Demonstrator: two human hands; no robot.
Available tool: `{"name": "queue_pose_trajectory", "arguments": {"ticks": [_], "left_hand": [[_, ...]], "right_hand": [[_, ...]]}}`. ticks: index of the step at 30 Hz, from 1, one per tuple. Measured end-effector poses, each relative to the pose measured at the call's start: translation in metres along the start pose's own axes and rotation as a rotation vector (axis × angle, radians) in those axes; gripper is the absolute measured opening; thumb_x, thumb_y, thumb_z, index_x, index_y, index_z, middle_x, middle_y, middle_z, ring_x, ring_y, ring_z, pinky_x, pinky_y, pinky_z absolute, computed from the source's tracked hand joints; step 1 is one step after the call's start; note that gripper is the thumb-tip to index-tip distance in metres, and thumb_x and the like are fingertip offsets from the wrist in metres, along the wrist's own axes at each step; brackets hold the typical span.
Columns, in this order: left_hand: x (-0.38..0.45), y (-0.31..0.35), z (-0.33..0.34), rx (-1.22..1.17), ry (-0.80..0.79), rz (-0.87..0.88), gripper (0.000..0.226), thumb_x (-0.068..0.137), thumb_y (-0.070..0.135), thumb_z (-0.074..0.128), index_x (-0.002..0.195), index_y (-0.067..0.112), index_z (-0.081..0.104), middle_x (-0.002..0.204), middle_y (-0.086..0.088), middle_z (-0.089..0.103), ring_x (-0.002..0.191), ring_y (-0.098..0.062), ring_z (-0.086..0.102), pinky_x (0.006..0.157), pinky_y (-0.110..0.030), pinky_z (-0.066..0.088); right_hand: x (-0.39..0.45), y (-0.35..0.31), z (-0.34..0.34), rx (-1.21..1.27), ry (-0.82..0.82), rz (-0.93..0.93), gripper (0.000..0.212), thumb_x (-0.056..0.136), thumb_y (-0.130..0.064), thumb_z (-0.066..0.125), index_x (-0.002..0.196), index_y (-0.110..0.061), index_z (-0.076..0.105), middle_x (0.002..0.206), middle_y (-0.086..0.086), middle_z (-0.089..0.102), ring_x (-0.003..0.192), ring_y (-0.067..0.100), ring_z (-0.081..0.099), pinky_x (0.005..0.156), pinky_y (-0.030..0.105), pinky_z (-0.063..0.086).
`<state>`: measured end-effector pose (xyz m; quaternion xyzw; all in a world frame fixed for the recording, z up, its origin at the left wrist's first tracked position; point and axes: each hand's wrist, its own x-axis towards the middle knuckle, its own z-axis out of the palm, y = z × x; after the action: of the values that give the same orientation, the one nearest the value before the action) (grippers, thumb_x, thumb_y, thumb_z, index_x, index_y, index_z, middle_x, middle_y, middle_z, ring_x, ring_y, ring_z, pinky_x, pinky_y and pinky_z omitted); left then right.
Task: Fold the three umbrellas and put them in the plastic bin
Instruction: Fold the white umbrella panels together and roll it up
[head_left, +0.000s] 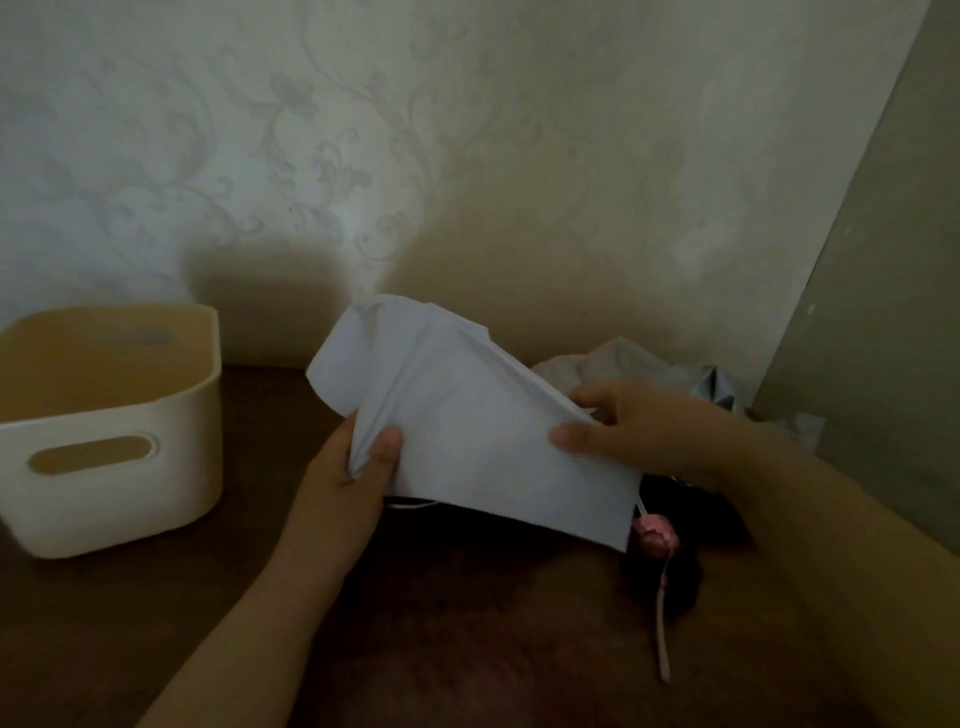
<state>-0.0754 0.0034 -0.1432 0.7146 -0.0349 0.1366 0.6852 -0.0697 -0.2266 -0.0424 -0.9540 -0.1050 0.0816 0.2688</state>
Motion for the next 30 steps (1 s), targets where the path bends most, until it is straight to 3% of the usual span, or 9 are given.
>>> {"name": "queue_pose_trajectory", "arguments": {"ticks": [5,8,10,13,17,20,25,28,30], "left_hand": [[-0.001,-0.001,-0.001,0.001,0.061,-0.048,0.046,0.091,0.048,0.047,0.134,0.033,0.046,0.123,0.009,0.058,0.110,-0.013,0.056,0.095,-0.035,0.046],[0.000,-0.002,-0.001,-0.019,0.058,-0.100,0.049,0.090,0.050,0.048,0.136,0.033,0.045,0.126,0.008,0.057,0.112,-0.016,0.056,0.097,-0.039,0.047],[0.001,-0.003,-0.002,-0.032,0.052,-0.120,0.051,0.089,0.052,0.048,0.136,0.033,0.045,0.127,0.007,0.057,0.112,-0.016,0.056,0.099,-0.042,0.046],[0.001,-0.002,-0.002,-0.067,0.064,-0.135,0.046,0.090,0.050,0.047,0.133,0.032,0.047,0.124,0.007,0.058,0.109,-0.016,0.057,0.098,-0.042,0.047],[0.001,0.001,0.000,-0.079,0.040,-0.170,0.039,0.094,0.045,0.044,0.132,0.035,0.043,0.116,0.013,0.057,0.105,-0.011,0.055,0.091,-0.035,0.046],[0.006,0.000,0.000,-0.049,0.021,-0.205,0.048,0.098,0.032,0.037,0.145,0.037,0.027,0.136,0.006,0.047,0.115,-0.020,0.050,0.096,-0.041,0.045],[0.004,0.000,0.003,0.121,-0.032,-0.158,0.051,0.098,0.031,0.039,0.141,0.044,0.015,0.130,-0.001,0.044,0.102,-0.025,0.055,0.087,-0.042,0.049],[-0.002,0.003,0.002,0.226,-0.063,-0.139,0.035,0.098,0.030,0.040,0.127,0.043,0.027,0.100,0.004,0.051,0.080,-0.021,0.059,0.064,-0.033,0.048],[0.005,0.009,0.007,0.183,-0.057,-0.143,0.020,0.100,0.028,0.037,0.117,0.036,0.042,0.108,0.002,0.056,0.084,-0.019,0.059,0.069,-0.034,0.049]], "right_hand": [[-0.013,0.014,0.004,0.356,0.203,-0.144,0.029,0.094,-0.028,0.052,0.116,-0.047,0.055,0.088,0.000,0.074,0.086,0.019,0.069,0.085,0.043,0.056],[-0.016,0.015,0.001,0.371,0.311,-0.164,0.026,0.089,-0.026,0.061,0.113,-0.036,0.061,0.077,-0.003,0.074,0.079,0.017,0.070,0.075,0.034,0.058],[-0.017,0.016,-0.001,0.474,0.278,-0.059,0.039,0.079,-0.028,0.070,0.116,-0.025,0.057,0.088,0.001,0.073,0.082,0.015,0.070,0.072,0.026,0.058],[-0.016,0.020,0.011,0.687,0.073,0.159,0.050,0.063,-0.042,0.071,0.104,-0.016,0.059,0.105,0.007,0.068,0.101,0.027,0.065,0.090,0.040,0.054],[-0.014,0.025,0.034,0.804,0.160,0.146,0.014,0.084,-0.025,0.065,0.094,-0.016,0.062,0.091,0.002,0.068,0.080,0.016,0.065,0.062,0.024,0.054],[-0.019,0.022,0.030,1.056,0.289,0.080,0.014,0.090,-0.020,0.057,0.087,-0.010,0.065,0.066,0.001,0.068,0.055,0.009,0.063,0.049,0.019,0.051],[-0.028,-0.002,0.024,1.069,0.266,0.028,0.009,0.091,-0.027,0.053,0.096,-0.023,0.059,0.107,0.002,0.066,0.091,0.018,0.067,0.068,0.030,0.058],[-0.034,-0.026,0.020,1.297,0.181,-0.135,0.024,0.093,-0.028,0.045,0.109,-0.018,0.060,0.106,0.003,0.072,0.092,0.020,0.071,0.074,0.038,0.060],[-0.034,-0.042,0.016,1.303,0.123,-0.246,0.029,0.092,-0.032,0.042,0.111,-0.019,0.059,0.107,0.000,0.072,0.098,0.018,0.069,0.086,0.041,0.056]]}}
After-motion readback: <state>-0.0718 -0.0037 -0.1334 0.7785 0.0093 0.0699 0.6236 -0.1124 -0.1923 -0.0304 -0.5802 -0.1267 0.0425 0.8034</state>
